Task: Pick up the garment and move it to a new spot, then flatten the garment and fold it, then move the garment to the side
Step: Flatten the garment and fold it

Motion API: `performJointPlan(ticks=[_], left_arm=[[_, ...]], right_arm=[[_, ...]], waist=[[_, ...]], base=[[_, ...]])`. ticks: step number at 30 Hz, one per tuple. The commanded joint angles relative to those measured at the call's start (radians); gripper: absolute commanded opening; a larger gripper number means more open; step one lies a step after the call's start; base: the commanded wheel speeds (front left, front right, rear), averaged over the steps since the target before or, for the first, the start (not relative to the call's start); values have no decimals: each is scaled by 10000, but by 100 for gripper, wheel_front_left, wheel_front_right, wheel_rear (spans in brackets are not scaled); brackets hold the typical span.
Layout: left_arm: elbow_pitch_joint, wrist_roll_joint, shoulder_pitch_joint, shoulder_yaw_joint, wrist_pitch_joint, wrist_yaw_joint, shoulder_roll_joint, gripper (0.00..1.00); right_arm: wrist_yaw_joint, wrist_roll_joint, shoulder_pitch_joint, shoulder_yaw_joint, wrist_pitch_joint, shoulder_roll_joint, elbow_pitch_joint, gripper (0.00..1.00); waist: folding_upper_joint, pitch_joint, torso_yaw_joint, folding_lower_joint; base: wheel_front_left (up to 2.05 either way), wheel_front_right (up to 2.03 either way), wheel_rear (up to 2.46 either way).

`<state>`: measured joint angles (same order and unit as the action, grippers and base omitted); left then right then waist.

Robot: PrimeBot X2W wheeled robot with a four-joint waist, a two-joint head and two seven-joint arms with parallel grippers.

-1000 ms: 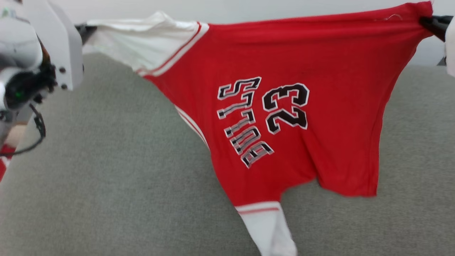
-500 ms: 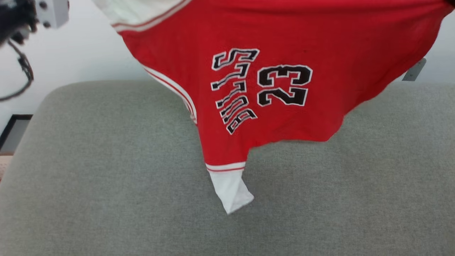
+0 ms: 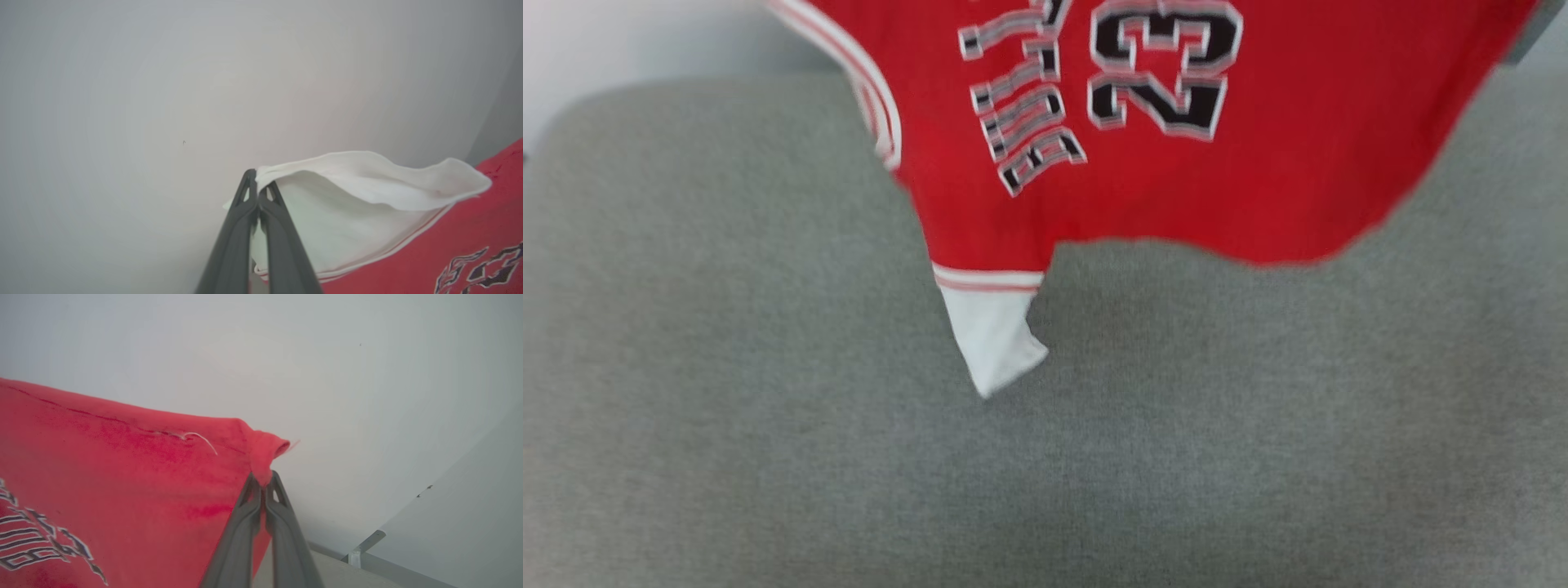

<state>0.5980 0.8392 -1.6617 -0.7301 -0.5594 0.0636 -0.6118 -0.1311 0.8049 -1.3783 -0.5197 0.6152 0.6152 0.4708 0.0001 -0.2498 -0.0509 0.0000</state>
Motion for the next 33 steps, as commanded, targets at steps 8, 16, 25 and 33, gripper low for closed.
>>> performJointPlan(ticks=[8,16,25,33], left_arm=[[1736,-1561,-2533,396,4114,-415,943,0],[3136,-1495,-2955,680,7088,336,1514,0],[4316,-832,-734,33,7053,664,1762,0],[3195,321,1783,-1310,5594,674,1409,0]], right_arm=[[9,-3491,-2384,1202,-4509,-2188,3157,0],[9,-4692,-3003,965,-6623,-2820,4849,0],[9,-3830,-1677,-104,-6272,-2717,6052,0],[9,-2520,-239,-829,-5801,-2228,6021,0]], waist=[[-1,-3497,54,0],[-1,-4254,-356,0],[-1,-3864,-723,0],[-1,-2854,-950,0]], base=[[0,0,0],[0,0,0],[0,0,0],[0,0,0]])
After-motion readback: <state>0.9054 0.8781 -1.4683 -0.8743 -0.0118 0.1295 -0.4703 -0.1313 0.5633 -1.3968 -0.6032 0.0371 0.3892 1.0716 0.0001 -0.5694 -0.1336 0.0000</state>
